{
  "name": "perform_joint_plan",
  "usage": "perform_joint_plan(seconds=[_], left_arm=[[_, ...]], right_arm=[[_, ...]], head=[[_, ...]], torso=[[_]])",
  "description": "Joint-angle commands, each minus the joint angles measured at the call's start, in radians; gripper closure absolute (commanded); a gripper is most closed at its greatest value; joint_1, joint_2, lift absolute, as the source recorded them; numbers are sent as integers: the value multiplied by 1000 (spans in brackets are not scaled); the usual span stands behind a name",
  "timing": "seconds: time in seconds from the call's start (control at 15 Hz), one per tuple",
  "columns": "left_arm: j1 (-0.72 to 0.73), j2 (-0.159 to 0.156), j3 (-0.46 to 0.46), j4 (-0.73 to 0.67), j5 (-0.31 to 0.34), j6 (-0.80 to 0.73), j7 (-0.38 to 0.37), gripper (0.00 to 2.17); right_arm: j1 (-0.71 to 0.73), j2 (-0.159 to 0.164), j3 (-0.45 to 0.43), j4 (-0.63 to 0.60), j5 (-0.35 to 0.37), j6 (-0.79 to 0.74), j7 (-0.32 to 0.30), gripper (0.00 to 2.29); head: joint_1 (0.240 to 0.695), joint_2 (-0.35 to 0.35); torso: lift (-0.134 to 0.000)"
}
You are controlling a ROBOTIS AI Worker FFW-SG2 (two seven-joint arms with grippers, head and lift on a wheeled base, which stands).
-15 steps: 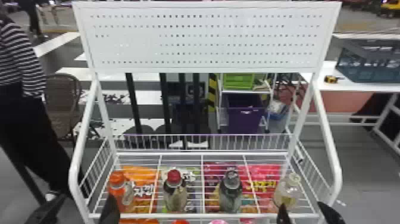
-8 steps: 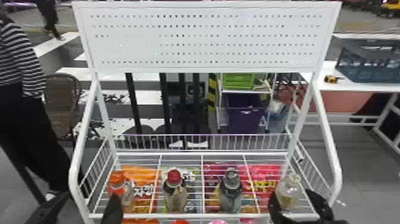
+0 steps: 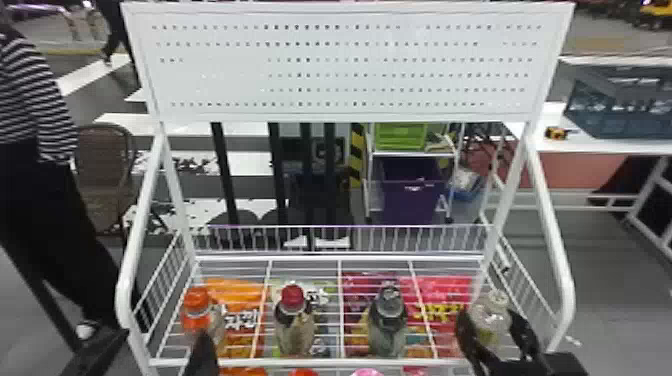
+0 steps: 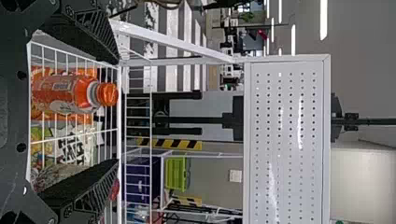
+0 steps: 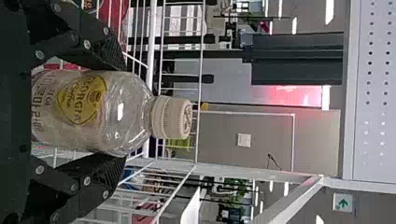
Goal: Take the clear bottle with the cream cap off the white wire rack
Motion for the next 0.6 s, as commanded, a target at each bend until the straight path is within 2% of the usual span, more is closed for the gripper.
perform_joint_plan(seconds=[0.0,0.2,0.53], left_arm=[[-3,0,-13,1,-6,2,0,140],[-5,0,-13,1,-6,-1,0,140],[-5,0,-10,9,-8,-16,5,140]], right_arm=[[32,-2,-7,-70,-4,17,0,1754],[97,-6,-8,-206,-10,87,0,1754],[307,-8,-8,-594,-8,277,3,1750]], head=[[499,0],[499,0],[499,0]], torso=[[0],[0],[0]])
